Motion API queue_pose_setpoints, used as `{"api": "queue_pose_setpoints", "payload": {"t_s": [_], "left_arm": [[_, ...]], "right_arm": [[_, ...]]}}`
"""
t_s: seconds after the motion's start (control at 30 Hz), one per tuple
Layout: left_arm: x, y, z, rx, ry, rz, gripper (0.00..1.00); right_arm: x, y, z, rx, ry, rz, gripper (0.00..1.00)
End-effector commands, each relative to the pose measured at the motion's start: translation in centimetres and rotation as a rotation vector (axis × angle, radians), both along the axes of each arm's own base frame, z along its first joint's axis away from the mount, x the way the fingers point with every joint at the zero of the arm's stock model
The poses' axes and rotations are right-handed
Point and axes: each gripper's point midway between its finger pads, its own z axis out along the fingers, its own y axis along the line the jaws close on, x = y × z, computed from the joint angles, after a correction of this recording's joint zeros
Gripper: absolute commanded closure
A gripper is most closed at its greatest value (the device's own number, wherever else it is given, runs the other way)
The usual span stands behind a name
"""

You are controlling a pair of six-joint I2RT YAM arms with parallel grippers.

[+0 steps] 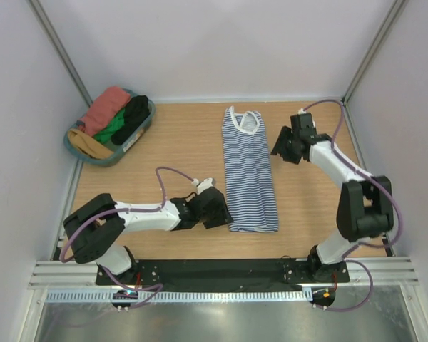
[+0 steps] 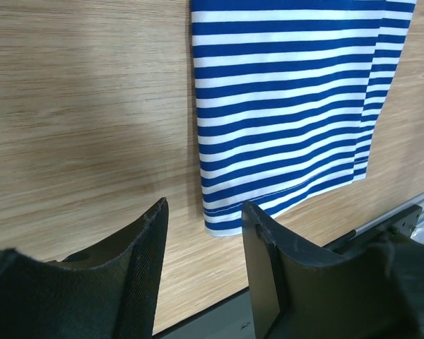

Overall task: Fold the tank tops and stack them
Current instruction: Fold the tank top

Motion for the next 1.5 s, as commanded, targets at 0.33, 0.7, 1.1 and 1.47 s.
{"api": "queue_pose_setpoints", "payload": {"t_s": [0.33,0.7,1.1,1.47], "left_arm": [[0.7,-1.9,0.6,-0.001,0.0,-0.039,0.51],[0.6,-2.3,-1.3,0.019,0.037,-0.03,0.52],[0.1,-3.7,-1.9,0.01,0.061,-0.042,0.64],[-0.8,-1.3,-2.8,0.024,0.063,-0.014,0.83]], "right_arm": [[-19.1,0.5,-2.7,0.051,0.137,0.074,0.45],[-23.6,1.4,-4.9,0.01,0.185,0.057,0.47],[-24.6,1.0,-6.8,-0.009,0.223,0.041,0.54],[-25.7,2.1,-8.8,0.001,0.261,0.067,0.72]]}}
